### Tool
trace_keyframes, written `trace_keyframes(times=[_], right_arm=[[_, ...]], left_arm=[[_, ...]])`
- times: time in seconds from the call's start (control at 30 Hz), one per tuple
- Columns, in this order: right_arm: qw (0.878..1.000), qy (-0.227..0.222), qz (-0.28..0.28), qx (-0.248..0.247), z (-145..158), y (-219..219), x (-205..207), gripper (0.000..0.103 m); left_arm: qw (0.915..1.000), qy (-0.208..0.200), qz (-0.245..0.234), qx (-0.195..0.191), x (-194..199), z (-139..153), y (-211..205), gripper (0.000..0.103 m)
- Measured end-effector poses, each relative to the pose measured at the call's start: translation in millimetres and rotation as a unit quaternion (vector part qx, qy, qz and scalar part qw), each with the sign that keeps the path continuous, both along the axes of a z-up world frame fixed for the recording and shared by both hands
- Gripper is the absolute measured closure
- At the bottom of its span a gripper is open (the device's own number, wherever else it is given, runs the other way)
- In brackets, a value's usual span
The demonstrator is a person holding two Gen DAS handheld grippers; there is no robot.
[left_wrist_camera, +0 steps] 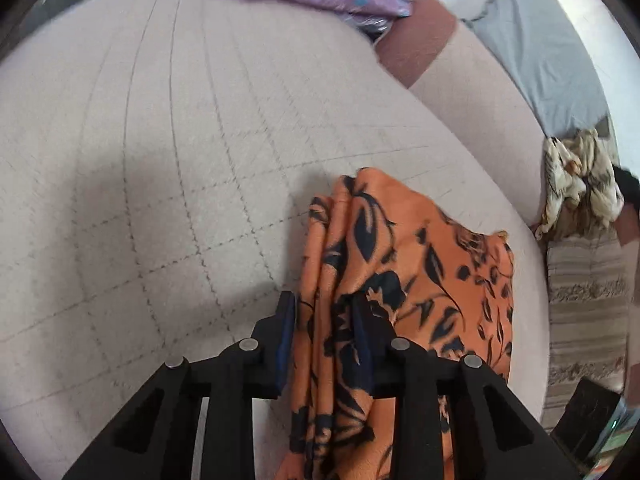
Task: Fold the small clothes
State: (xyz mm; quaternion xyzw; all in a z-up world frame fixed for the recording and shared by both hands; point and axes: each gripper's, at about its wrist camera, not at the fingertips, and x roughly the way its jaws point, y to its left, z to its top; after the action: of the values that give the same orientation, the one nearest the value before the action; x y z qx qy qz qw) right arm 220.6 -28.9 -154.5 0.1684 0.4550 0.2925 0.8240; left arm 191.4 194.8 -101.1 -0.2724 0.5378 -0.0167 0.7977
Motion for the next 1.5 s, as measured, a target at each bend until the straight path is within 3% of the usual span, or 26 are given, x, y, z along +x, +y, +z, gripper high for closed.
trace_keyframes(times=[0.03,0.1,0.3,0.37,0.47,0.53,0.6,0.7,0.8,0.93,1.13,1.23,1.3,1.37,1.47,1.5], right_arm=[[1.0,-0.001,0.0,0.001,-1.1,-0.8,0.2,0.024],[1.0,-0.004,0.001,0.003,-1.8,-2.4,-1.3,0.023],[1.0,-0.01,-0.009,0.007,7.0,-6.9,-8.7,0.024],[0.999,-0.031,-0.015,0.007,18.7,-8.0,-18.3,0.024],[0.998,-0.062,-0.015,-0.005,31.4,-9.7,-35.5,0.023],[0.999,-0.039,-0.01,-0.016,21.9,-9.6,-35.5,0.023],[1.0,-0.004,-0.008,-0.012,3.8,-12.7,-28.9,0.023],[1.0,-0.004,-0.023,-0.001,16.8,-16.0,-33.0,0.023],[0.999,-0.033,-0.011,-0.005,30.5,-11.9,-42.2,0.023],[1.0,0.012,-0.005,-0.027,4.0,-7.8,-35.7,0.023],[0.999,-0.026,-0.016,-0.027,24.4,-5.2,-47.9,0.023],[0.999,0.011,0.001,-0.047,4.9,1.8,-40.2,0.022],[0.999,0.003,0.0,-0.041,4.5,0.1,-42.3,0.022],[0.999,0.005,-0.007,-0.035,10.6,-1.6,-43.5,0.022],[1.0,0.0,-0.004,-0.031,12.1,-3.8,-43.5,0.022],[0.999,0.006,0.0,-0.033,8.0,-3.7,-41.9,0.022]], left_arm=[[0.9999,-0.002,-0.003,0.015,-4.7,5.9,-4.8,0.067],[0.9991,-0.018,-0.004,0.039,-13.6,19.3,-13.2,0.05],[0.99,-0.063,-0.007,0.126,-65.2,67.3,-41.9,0.024],[0.9833,-0.081,-0.013,0.163,-82.3,75.0,-56.4,0.021],[0.9769,-0.078,-0.026,0.197,-89.4,68.8,-69.4,0.021],[0.9761,-0.071,-0.029,0.203,-94.2,63.4,-69.6,0.021],[0.9762,-0.068,-0.029,0.204,-97.5,58.0,-70.6,0.021],[0.9762,-0.071,-0.026,0.203,-101.4,49.6,-70.2,0.021],[0.9772,-0.069,-0.024,0.2,-104.4,45.3,-67.9,0.021],[0.9782,-0.068,-0.02,0.195,-107.8,40.8,-62.3,0.021],[0.9809,-0.062,-0.011,0.184,-108.5,33.9,-55.9,0.021],[0.981,-0.06,-0.02,0.183,-106.6,30.5,-59.3,0.021],[0.9805,-0.057,-0.022,0.187,-107.2,28.3,-59.8,0.021],[0.98,-0.069,-0.009,0.187,-110.5,34.0,-57.3,0.021],[0.9741,-0.119,0.004,0.192,-118.4,51.2,-57.1,0.021],[0.972,-0.116,-0.002,0.204,-118.7,52.1,-60.2,0.021]])
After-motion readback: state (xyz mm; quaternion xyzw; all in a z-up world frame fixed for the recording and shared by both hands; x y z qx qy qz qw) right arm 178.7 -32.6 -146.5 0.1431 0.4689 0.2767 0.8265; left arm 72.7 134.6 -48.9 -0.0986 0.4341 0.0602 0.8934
